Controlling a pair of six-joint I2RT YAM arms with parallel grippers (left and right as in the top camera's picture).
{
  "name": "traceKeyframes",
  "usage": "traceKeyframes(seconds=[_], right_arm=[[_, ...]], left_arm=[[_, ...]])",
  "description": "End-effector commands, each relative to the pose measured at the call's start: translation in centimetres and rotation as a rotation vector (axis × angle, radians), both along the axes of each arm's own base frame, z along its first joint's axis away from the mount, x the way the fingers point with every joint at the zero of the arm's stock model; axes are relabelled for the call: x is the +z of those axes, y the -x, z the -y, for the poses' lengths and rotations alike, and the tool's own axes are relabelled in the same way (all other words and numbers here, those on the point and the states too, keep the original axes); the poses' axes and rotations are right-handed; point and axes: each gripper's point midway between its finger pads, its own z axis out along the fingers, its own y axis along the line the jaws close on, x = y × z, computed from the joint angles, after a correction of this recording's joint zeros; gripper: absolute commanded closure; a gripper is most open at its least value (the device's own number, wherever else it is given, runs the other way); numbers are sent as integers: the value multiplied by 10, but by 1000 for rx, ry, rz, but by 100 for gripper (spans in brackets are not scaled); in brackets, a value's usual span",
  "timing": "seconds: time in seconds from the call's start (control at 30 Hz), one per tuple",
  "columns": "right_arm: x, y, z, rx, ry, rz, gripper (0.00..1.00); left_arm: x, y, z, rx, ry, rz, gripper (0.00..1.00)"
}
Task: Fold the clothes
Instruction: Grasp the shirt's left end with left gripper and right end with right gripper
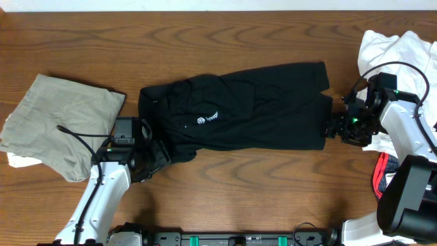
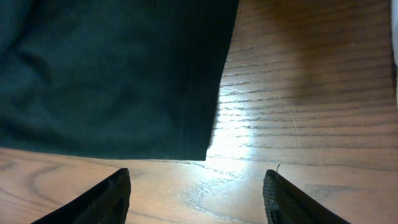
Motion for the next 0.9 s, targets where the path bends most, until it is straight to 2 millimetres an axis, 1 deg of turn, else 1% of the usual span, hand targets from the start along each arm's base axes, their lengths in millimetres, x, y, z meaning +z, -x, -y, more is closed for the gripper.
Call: traceKeyframes(seconds=[0.0,0.1,0.23,0.27,0.3,0.33,0.37,0.47,0.57,0.7,0.8,0.87], right_arm=[[-2,1,-1,25,13,-6,34],[-2,1,-1,25,13,-6,34],[-2,1,-1,25,13,-5,34],[-2,1,-1,25,13,-6,34],[-2,1,-1,25,13,-6,34],[-2,1,-1,25,13,-6,34],[-2,1,-1,25,13,-6,33],[-2,1,-1,25,14,-6,33],[-2,1,-1,25,17,-5,33],[-3,2,1,25,28,-10,29],[-3,4,2,25,30,-18,28],[-3,4,2,25,34,-18,28]], left_arm=[[-3,-3,0,-5,-3,24,30],[-3,-11,1,-5,-2,62,27],[-3,-21,1,-4,0,91,27],[-4,-21,1,-4,0,92,32],[-4,-22,1,-5,-1,93,54],[-5,-22,1,-4,0,90,87],[-6,-22,1,-4,0,88,94],[-7,-21,2,-7,7,80,94],[-5,-20,8,-19,43,79,94],[-3,-16,12,-26,63,68,94],[4,-16,12,-30,62,93,94],[14,-22,12,-31,62,133,94]])
